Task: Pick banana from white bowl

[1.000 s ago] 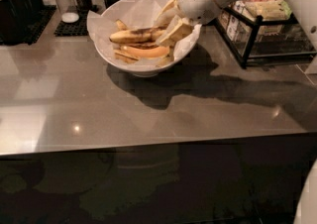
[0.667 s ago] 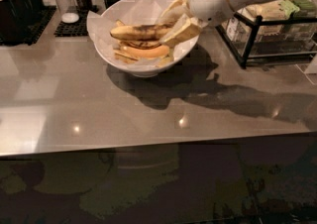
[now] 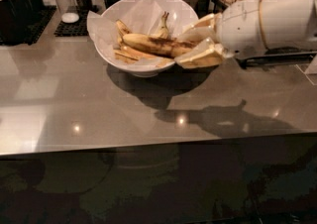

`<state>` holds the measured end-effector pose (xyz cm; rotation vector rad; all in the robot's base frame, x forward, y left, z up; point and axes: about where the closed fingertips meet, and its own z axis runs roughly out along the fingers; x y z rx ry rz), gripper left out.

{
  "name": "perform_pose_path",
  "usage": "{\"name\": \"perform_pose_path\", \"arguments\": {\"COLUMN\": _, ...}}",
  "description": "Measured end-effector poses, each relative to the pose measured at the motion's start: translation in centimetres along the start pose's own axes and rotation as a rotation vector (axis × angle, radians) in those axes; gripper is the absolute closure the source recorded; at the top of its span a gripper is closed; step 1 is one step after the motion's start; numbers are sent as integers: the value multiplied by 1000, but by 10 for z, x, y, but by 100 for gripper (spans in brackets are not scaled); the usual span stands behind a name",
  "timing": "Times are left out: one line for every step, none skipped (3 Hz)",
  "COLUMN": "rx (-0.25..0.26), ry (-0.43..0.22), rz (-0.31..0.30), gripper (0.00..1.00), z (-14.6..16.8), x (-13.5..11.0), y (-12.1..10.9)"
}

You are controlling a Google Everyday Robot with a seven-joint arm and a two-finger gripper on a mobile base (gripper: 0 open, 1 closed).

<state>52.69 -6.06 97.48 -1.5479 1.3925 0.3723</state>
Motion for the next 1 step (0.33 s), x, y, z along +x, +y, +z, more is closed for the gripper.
{"name": "perform_pose_path", "arguments": {"rx": 61, "ry": 37, "rz": 56, "gripper": 100, "z": -26, "x": 3, "y": 30}}
